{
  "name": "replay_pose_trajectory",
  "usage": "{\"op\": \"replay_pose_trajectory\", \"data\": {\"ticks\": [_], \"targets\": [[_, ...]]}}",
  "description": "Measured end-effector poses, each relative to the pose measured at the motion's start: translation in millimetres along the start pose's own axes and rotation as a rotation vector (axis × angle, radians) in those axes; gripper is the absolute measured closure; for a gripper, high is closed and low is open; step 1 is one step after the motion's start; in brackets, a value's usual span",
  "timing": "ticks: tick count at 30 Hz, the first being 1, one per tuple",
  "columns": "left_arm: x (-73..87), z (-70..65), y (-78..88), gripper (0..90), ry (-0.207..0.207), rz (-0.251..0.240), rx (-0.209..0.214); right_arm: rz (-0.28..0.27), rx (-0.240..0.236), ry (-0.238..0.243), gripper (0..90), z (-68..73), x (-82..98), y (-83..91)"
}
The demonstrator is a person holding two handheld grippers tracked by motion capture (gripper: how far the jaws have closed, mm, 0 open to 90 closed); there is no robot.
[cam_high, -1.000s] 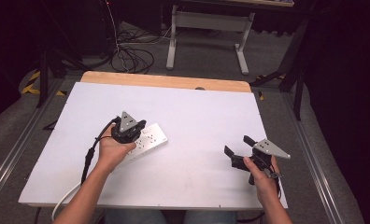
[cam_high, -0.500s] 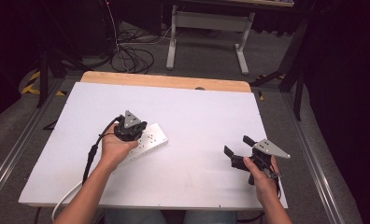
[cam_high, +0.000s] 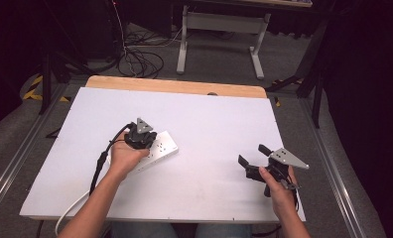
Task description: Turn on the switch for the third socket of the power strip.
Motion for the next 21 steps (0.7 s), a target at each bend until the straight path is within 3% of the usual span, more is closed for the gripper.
{"op": "replay_pose_trajectory", "data": {"ticks": [10, 21], "targets": [[1.3, 1.3, -5.1, 89.6, 0.024, 0.029, -0.018, -0.001, -0.003, -0.002, 7.5, 1.0, -0.5, 0.5], [1.3, -0.2, -4.8, 89.7, 0.016, 0.038, -0.009, -0.005, -0.001, 0.002, 7.5, 1.0, -1.2, 1.7]]}}
Point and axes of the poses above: each handheld gripper's, and its own axes: y roughly backward along the jaws, x roughly out of its underside, z roughly to its left, the point moved 5 cm from there along -y, roughly forward along the jaws, and after that the axes turned 10 degrees about y, right-handed, at the moved point
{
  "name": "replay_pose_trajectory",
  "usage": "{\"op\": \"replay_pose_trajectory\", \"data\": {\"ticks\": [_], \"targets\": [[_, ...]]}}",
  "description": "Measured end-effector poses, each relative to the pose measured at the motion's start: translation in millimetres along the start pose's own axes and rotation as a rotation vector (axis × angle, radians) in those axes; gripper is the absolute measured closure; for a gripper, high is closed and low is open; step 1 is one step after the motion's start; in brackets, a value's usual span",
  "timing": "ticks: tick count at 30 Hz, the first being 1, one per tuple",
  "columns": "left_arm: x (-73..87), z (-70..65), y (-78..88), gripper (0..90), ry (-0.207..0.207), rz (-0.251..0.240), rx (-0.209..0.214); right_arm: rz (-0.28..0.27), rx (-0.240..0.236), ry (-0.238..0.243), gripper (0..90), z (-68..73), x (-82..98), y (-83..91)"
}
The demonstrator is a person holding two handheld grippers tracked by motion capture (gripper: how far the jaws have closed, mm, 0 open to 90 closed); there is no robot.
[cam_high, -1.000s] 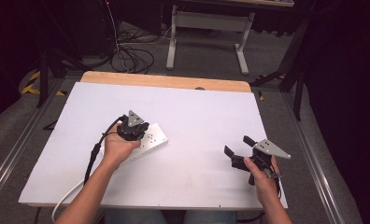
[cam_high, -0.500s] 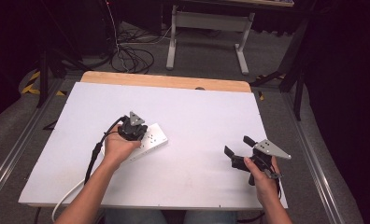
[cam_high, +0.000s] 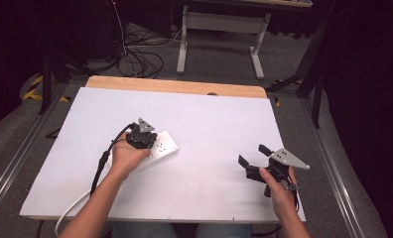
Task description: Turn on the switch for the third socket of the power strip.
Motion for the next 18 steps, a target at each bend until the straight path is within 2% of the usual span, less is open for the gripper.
{"op": "replay_pose_trajectory", "data": {"ticks": [15, 18], "targets": [[0.7, -0.3, 1.4, 89.7, -0.001, 0.007, 0.005, 0.000, 0.002, -0.003, 7.5, 0.1, 0.0, 0.3], [2.2, 0.3, 1.3, 89.8, -0.012, 0.017, -0.003, 0.001, 0.002, 0.000, 7.5, 0.3, -0.2, 0.0]]}}
Point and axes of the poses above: each handheld gripper's, and its own axes: y roughly backward along the jaws, x roughly out of its underside, z roughly to its left, the point moved 5 cm from there along -y, roughly forward along the jaws, and after that the axes turned 10 degrees about y, right-handed, at the moved point
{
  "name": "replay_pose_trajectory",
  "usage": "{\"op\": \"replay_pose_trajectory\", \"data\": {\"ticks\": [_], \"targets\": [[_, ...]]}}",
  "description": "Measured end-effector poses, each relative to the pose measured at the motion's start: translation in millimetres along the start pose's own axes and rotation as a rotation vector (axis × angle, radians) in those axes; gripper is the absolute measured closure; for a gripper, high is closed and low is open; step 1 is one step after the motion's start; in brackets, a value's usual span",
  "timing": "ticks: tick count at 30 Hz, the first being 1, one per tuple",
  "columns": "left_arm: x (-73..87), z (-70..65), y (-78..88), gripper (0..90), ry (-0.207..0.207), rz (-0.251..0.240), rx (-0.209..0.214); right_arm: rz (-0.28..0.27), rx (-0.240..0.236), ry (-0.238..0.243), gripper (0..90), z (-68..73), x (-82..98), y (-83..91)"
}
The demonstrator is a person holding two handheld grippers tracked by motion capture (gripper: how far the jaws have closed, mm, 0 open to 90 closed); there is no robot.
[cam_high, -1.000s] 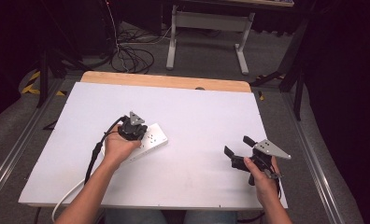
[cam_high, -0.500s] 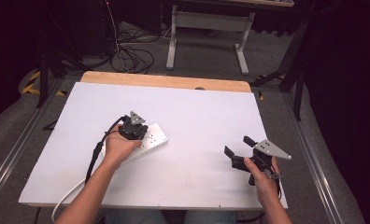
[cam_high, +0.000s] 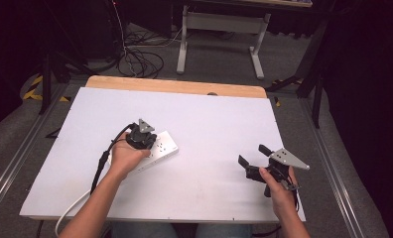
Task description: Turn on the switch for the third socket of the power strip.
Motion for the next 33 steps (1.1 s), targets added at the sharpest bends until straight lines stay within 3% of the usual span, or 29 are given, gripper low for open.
{"op": "replay_pose_trajectory", "data": {"ticks": [2, 9, 14, 17, 21, 24, 26, 27, 33], "targets": [[0.7, 1.4, 1.1, 89.8, 0.026, 0.010, 0.031, 0.002, -0.002, -0.002, 7.5, 0.0, 0.3, -0.4], [0.6, 0.8, 1.1, 89.8, 0.001, 0.001, 0.012, 0.003, -0.004, -0.004, 7.5, 0.2, 0.3, -1.2], [1.7, 2.9, 3.3, 89.4, 0.053, 0.006, 0.050, 0.004, -0.002, -0.005, 7.6, -0.5, 0.6, -1.3], [-6.2, 7.3, 16.0, 89.4, 0.112, -0.098, 0.110, 0.004, 0.000, -0.007, 7.6, -1.2, 0.7, -1.4], [-15.5, 13.3, 40.9, 89.2, 0.134, -0.264, 0.136, 0.005, 0.001, -0.004, 7.6, -1.9, 1.2, -1.8], [-13.7, 21.3, 58.8, 88.8, 0.135, -0.358, 0.119, 0.003, 0.000, -0.009, 7.6, -1.2, 0.5, -1.7], [-11.6, 24.6, 64.5, 88.6, 0.138, -0.380, 0.110, 0.002, 0.000, -0.009, 7.6, -0.7, -0.2, -1.9], [-7.3, 32.1, 75.2, 88.5, 0.154, -0.426, 0.094, 0.000, -0.003, -0.004, 7.6, 0.4, -1.7, -3.6], [1.6, 48.6, 96.8, 88.2, 0.187, -0.514, 0.062, 0.001, -0.025, 0.009, 7.7, 6.2, -5.5, -12.3]]}}
Point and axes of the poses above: each handheld gripper's, and its own axes: y roughly backward along the jaws, x roughly out of its underside, z roughly to its left, the point moved 5 cm from there along -y, roughly forward along the jaws, and after that the axes turned 10 degrees about y, right-handed, at the moved point
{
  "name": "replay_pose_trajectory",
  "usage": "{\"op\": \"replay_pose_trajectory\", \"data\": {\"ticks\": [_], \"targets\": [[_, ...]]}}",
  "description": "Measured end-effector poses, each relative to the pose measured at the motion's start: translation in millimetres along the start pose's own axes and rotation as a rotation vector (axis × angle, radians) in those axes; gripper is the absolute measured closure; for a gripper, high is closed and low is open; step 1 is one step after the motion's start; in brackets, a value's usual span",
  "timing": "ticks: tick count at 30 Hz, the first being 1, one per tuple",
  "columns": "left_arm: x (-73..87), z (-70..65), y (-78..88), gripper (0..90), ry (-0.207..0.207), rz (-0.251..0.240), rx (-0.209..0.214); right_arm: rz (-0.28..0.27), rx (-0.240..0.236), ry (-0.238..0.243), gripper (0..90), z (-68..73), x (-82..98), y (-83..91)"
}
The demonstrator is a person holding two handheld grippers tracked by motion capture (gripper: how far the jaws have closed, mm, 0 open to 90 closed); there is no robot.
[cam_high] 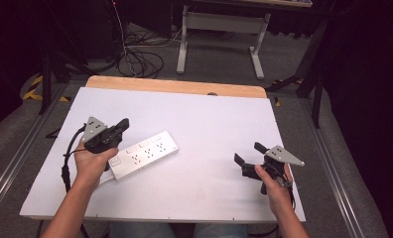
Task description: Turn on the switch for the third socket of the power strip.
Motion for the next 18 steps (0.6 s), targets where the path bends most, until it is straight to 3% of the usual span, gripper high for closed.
{"op": "replay_pose_trajectory", "data": {"ticks": [9, 18], "targets": [[-5.4, 13.5, 21.7, 86.5, 0.010, -0.088, -0.042, -0.010, -0.018, 0.004, 7.7, 2.2, -3.7, -5.9], [-7.1, 15.3, 22.7, 82.0, -0.014, -0.097, -0.059, -0.008, -0.015, 0.003, 7.7, 2.2, -3.6, -5.2]]}}
Point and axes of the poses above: each handheld gripper's, and its own axes: y roughly backward along the jaws, x roughly out of its underside, z roughly to its left, the point moved 5 cm from there along -y, roughly forward along the jaws, and after that the axes turned 10 degrees about y, right-handed, at the moved point
